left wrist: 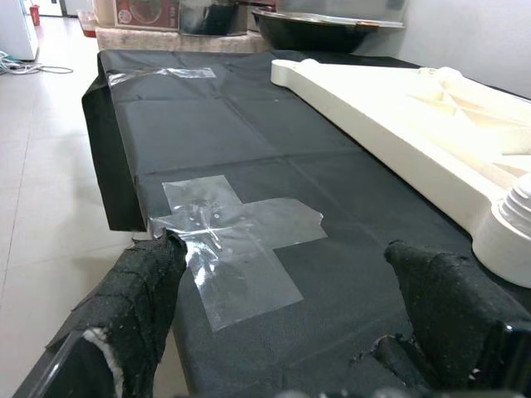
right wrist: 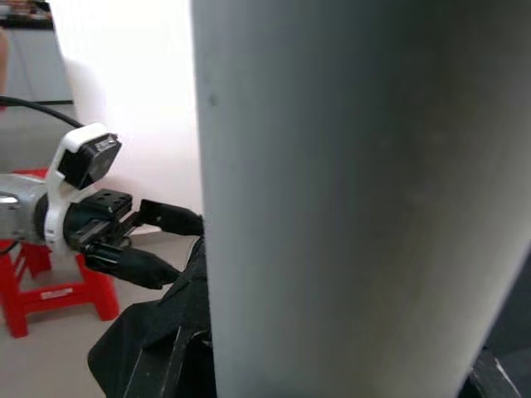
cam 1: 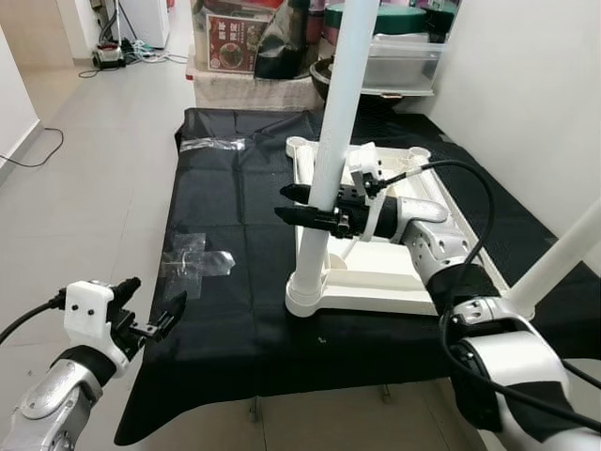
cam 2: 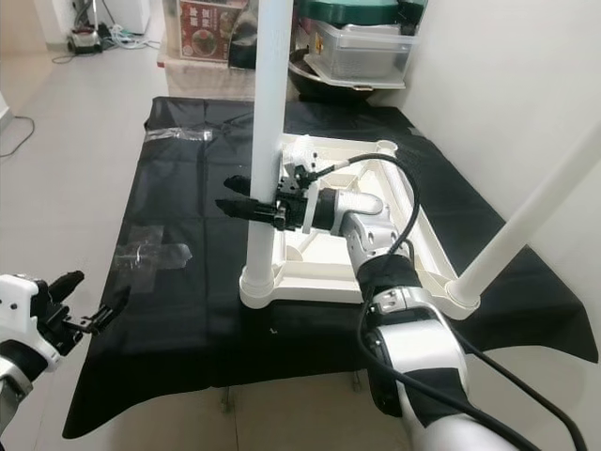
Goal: Building children table
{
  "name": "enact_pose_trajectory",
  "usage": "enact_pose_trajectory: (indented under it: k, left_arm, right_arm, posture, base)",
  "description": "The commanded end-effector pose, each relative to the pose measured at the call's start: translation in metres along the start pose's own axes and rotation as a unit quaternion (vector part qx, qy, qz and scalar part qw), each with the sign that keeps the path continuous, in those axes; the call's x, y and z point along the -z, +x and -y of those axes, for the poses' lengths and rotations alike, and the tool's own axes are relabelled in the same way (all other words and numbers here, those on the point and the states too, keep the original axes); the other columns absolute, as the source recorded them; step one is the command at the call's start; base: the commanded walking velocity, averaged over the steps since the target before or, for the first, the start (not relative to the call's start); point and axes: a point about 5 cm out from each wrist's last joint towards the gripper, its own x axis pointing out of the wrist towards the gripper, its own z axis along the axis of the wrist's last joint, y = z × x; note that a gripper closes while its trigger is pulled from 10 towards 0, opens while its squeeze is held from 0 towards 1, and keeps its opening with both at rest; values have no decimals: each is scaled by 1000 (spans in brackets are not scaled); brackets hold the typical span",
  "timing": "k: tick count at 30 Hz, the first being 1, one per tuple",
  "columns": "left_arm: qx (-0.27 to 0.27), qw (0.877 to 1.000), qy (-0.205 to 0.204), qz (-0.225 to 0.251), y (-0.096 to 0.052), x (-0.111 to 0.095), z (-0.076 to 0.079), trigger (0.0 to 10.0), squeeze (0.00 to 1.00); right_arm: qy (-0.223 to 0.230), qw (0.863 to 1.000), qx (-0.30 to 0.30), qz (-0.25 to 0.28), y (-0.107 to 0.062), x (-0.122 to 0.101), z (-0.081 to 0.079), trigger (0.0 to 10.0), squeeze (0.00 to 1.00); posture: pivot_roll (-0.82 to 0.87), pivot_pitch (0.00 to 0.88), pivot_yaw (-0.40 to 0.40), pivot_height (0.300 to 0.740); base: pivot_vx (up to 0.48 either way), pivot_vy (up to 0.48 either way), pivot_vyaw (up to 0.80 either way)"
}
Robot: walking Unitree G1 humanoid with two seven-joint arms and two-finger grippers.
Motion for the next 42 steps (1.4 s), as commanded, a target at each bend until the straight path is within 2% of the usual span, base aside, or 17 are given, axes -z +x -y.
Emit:
enact_pose_trajectory:
  k: [1,6,9,11,12,13,14,16,19,20,22,23,27,28,30,37,42]
  left_arm:
    - [5,1000,-2,0,-1,1,1,10000,0]
    - [5,1000,-2,1,-2,0,2,10000,0]
    - [4,1000,-3,1,-3,0,2,10000,0]
    - [2,1000,-3,2,-5,0,2,10000,0]
    - [2,1000,-3,2,-5,0,2,10000,0]
    - [2,1000,-3,2,-5,0,2,10000,0]
    - [2,1000,-3,2,-5,0,2,10000,0]
    - [3,1000,-2,0,-5,0,2,10000,0]
    - [8,1000,-5,-6,-4,1,1,10000,0]
    - [11,1000,-6,-7,-4,1,1,10000,0]
    - [13,1000,-6,-8,-4,1,0,10000,0]
    - [14,1000,-6,-8,-3,1,0,10000,0]
    - [10,1000,-5,-6,-3,1,-1,10000,0]
    - [8,1000,-5,-5,-3,1,0,10000,0]
    - [5,1000,-6,-5,-3,3,-1,10000,0]
    - [11,1000,-5,-4,-2,2,0,10000,0]
    - [10,1000,-6,-2,-2,1,0,10000,0]
  right_arm:
    - [-6,1000,-21,-3,7,8,-5,392,0]
    - [2,995,95,-16,9,16,5,0,0]
    - [12,959,277,-55,7,32,17,0,0]
    - [82,852,512,-74,-14,58,21,0,0]
    - [82,852,512,-74,-14,58,21,0,0]
    - [116,789,597,-88,-26,74,10,0,0]
    - [116,789,597,-88,-26,74,10,0,0]
    - [127,731,663,-103,-37,84,-12,0,0]
    - [75,747,652,-108,-31,77,-25,0,0]
    - [78,751,645,-120,-27,75,-28,9686,0]
    - [77,760,638,-94,-21,68,-27,10000,0]
    - [80,764,636,-74,-17,63,-26,10000,1000]
    - [76,811,580,-14,0,36,-19,10000,1000]
    - [71,847,527,20,5,20,-13,10000,0]
    - [63,913,397,76,9,-7,-8,10000,0]
    - [39,982,172,59,3,-17,-13,10000,0]
    - [34,999,29,0,17,5,-34,10000,0]
  posture:
    - [147,0,-130,740]
    - [151,0,-136,740]
    - [152,0,-138,740]
    - [141,0,-131,740]
    - [141,0,-131,740]
    - [142,0,-126,740]
    - [142,0,-126,740]
    - [130,0,-110,740]
    - [112,0,-99,740]
    - [101,0,-94,740]
    - [91,0,-91,740]
    - [92,0,-94,740]
    - [100,0,-100,740]
    - [106,0,-102,740]
    - [116,0,-108,740]
    - [133,0,-119,740]
    - [149,0,-128,740]
  base:
    - [0,0,0]
    - [0,0,0]
    - [0,0,0]
    - [0,0,0]
    - [0,0,0]
    - [0,0,0]
    - [0,0,0]
    - [0,0,0]
    - [0,0,0]
    - [0,0,0]
    - [0,0,0]
    - [0,0,0]
    - [0,0,0]
    - [0,0,0]
    - [0,0,0]
    - [0,0,0]
    - [0,0,0]
